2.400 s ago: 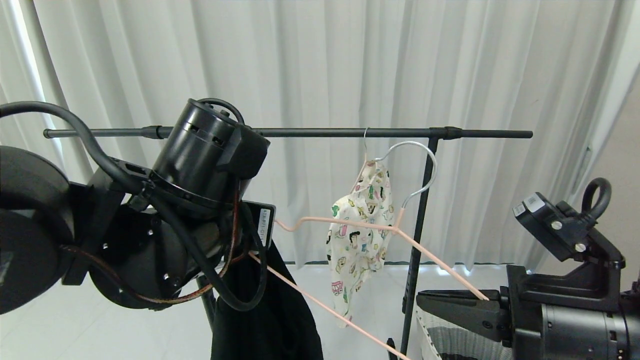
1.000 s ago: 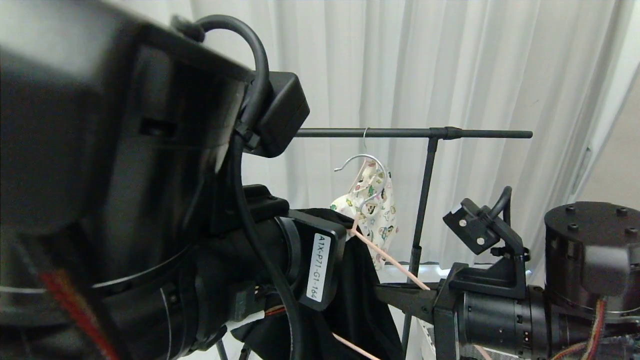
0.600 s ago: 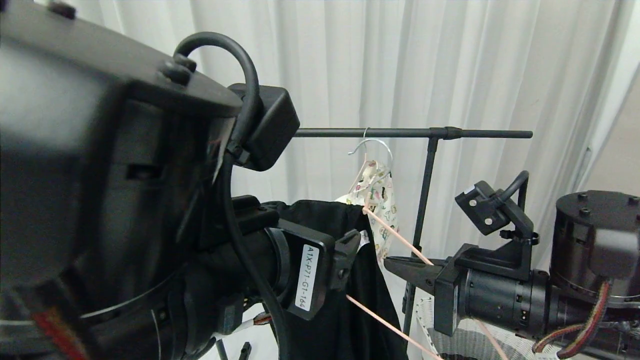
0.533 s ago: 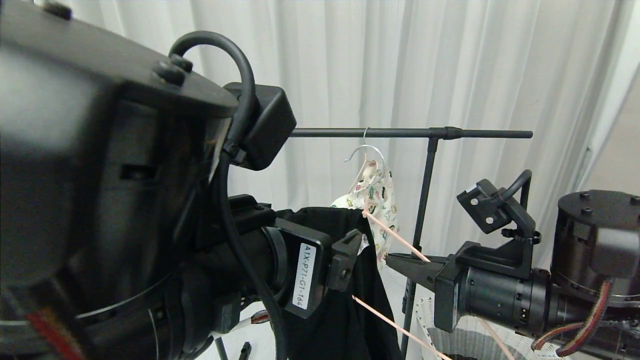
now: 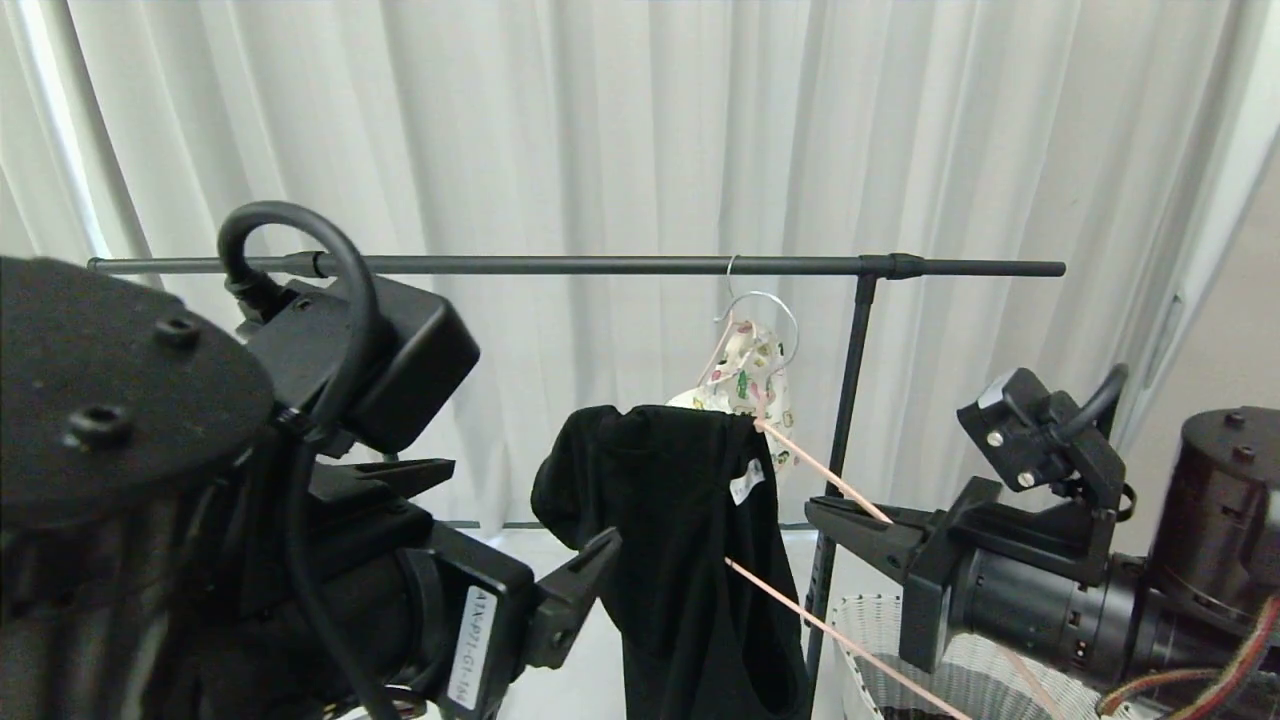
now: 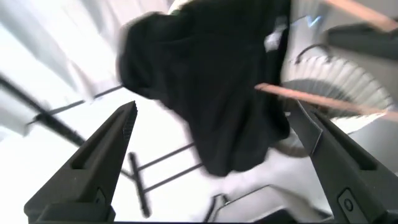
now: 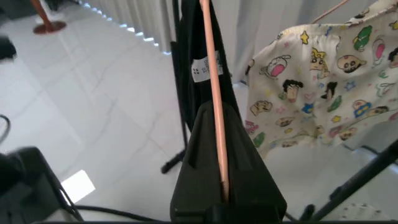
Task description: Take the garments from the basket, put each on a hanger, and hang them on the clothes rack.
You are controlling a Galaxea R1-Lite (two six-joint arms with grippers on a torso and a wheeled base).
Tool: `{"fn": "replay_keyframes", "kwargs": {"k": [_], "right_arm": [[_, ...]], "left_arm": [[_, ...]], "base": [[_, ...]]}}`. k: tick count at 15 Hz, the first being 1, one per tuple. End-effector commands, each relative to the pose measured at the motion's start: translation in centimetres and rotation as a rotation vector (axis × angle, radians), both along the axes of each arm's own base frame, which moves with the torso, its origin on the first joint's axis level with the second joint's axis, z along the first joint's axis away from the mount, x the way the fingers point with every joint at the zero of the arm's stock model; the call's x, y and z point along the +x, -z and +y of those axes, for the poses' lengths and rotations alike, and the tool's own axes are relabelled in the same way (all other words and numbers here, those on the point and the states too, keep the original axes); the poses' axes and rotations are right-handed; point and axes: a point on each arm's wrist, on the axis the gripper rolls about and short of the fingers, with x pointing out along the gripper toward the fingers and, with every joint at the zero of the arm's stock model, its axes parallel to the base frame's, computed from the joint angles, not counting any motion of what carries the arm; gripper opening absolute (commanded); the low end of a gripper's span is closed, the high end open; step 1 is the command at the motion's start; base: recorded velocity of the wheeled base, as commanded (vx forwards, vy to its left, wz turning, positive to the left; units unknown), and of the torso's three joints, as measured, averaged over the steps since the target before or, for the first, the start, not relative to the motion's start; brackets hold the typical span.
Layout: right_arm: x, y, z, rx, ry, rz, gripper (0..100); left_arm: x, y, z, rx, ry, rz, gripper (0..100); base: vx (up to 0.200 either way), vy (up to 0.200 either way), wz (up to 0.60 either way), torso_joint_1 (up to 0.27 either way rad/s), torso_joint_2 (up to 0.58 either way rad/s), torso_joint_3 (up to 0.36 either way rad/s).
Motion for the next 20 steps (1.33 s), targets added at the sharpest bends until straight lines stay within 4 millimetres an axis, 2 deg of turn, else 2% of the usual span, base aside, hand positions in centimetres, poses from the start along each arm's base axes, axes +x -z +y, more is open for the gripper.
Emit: {"fn": "replay_keyframes", "kwargs": {"k": [1,3,6,7,9,11,14,18,20], "right_arm": [[-1.3,0.4,-1.7,-0.033,-0.017,-0.035,0],[-2.2,0.1,-2.6,-0.023,-0.039,-0.078,0],[-2.8,-0.5,-3.2,-0.019,-0.068,-0.139,0],[-3.3,-0.3,-3.5,-0.027,-0.082,-0.140,0],[-4.6,0.3,-4.5,-0.037,-0.111,-0.155,0],[-6.2,0.9,-5.5,-0.055,-0.169,-0.192,0],[-7.4,2.0,-6.0,-0.090,-0.226,-0.205,0],[-8.6,2.2,-5.8,-0.089,-0.325,-0.223,0],[-8.8,2.7,-6.0,-0.112,-0.372,-0.240,0]], "left_arm": [[-0.4,0.1,2.0,-0.002,-0.020,-0.011,100],[-0.6,0.6,2.1,-0.011,0.018,0.010,100],[-0.9,1.8,1.2,-0.134,0.246,0.067,100],[-0.5,2.6,1.0,-0.126,0.313,0.062,100],[1.6,3.8,1.1,-0.094,0.364,0.017,100],[2.8,3.9,1.1,-0.115,0.455,-0.038,100],[2.3,6.2,1.1,0.013,0.701,-0.045,100],[2.7,7.4,0.1,0.028,0.866,-0.012,100],[3.3,7.7,-0.6,0.048,0.886,-0.015,100]], "base": [[0.000,0.000,0.00,0.000,0.00,0.000],[0.000,0.000,0.00,0.000,0.00,0.000],[0.000,0.000,0.00,0.000,0.00,0.000],[0.000,0.000,0.00,0.000,0.00,0.000],[0.000,0.000,0.00,0.000,0.00,0.000],[0.000,0.000,0.00,0.000,0.00,0.000],[0.000,0.000,0.00,0.000,0.00,0.000],[0.000,0.000,0.00,0.000,0.00,0.000],[0.000,0.000,0.00,0.000,0.00,0.000]]}}
